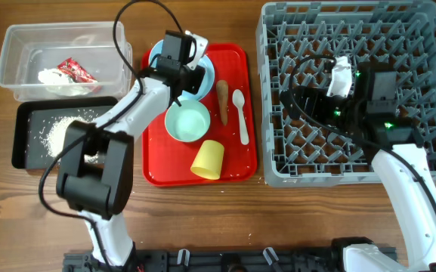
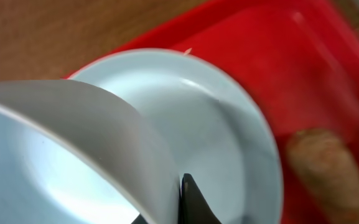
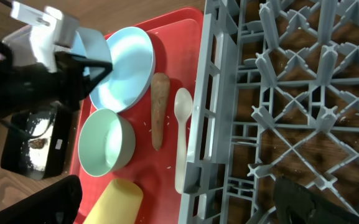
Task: Sort waste into correct bins and load items into the dishwasher rack
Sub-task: 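Place the blue bowl onto the white plate on the red tray, then reach the left gripper to the yellow cup and grasp it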
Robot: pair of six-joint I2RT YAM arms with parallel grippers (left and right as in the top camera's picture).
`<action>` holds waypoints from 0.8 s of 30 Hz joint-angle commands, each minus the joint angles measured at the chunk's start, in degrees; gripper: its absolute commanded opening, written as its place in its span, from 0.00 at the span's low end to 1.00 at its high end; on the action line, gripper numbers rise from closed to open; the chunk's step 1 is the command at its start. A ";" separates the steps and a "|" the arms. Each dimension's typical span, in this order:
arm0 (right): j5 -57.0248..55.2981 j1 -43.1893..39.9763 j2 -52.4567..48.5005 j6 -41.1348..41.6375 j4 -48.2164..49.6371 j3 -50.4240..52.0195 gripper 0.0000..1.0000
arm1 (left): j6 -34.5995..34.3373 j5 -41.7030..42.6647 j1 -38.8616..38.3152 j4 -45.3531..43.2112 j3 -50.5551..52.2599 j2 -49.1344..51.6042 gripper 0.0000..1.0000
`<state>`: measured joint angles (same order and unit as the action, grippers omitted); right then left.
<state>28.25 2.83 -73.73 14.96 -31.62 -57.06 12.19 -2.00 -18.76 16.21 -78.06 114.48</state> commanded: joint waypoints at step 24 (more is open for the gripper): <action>-0.74 0.11 -0.22 0.24 0.00 -1.33 1.00 | -34.27 12.26 -3.13 47.12 3.98 -24.35 0.56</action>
<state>28.03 2.85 -73.73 14.96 -31.73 -57.06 -15.33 6.00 -19.40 60.99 -77.80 89.80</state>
